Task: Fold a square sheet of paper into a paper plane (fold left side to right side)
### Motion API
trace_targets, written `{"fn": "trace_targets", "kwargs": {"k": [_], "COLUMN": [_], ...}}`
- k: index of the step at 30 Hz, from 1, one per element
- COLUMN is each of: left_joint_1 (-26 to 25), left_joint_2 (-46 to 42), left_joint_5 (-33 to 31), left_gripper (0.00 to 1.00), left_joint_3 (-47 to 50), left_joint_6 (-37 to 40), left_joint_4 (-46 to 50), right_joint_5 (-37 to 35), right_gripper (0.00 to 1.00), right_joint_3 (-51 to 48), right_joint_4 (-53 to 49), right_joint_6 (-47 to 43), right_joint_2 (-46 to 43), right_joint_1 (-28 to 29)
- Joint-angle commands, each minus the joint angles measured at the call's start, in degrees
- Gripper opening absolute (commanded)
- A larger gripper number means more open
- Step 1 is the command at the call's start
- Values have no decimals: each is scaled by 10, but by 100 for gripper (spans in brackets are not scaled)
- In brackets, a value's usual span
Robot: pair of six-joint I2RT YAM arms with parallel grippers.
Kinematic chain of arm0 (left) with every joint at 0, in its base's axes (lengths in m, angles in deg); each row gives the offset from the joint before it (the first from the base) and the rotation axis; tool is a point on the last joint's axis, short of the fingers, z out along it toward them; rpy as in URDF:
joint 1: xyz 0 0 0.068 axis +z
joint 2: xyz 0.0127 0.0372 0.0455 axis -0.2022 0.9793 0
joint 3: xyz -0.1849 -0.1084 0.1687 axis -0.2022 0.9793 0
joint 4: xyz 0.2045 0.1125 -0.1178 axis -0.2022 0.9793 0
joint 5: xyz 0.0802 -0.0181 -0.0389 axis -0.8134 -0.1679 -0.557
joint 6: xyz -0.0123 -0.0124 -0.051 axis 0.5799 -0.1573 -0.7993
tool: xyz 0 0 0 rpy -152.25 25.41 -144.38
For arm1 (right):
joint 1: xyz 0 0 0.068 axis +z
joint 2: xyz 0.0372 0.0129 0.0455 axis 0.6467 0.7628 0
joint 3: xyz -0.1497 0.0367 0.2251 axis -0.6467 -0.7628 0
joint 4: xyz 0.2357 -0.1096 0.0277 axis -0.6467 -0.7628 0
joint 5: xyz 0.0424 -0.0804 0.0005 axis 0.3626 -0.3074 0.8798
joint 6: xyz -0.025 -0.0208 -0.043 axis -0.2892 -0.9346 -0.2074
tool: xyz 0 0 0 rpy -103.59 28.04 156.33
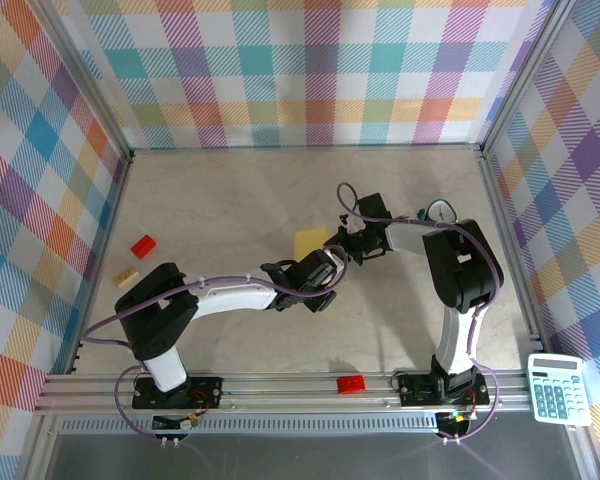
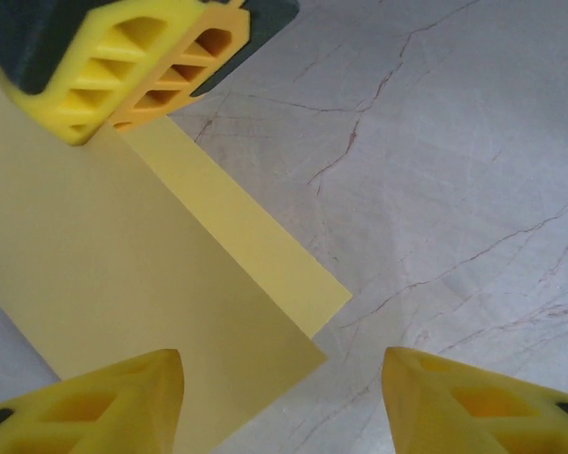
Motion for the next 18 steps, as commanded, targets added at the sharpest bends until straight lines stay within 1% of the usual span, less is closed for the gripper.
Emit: {"fn": "trace_targets", "kwargs": {"k": [1, 12, 18], "left_joint_1": [-7, -7, -7], "left_joint_2": [14, 24, 15], "left_joint_5": [-15, -59, -59], "left_gripper": [52, 29, 14], "left_joint_3": [-19, -21, -20], "left_joint_6": [-6, -16, -18], "left_joint_4": [-14, -12, -14], "right_joint_5": [17, 25, 26], "right_gripper": [0, 0, 0], "right_joint_3": [-6, -17, -17], "right_joint_4": [13, 20, 21], "right_joint_6": [6, 7, 3], "right_joint_2": [9, 8, 2], "right_joint_1": [-2, -2, -2]}}
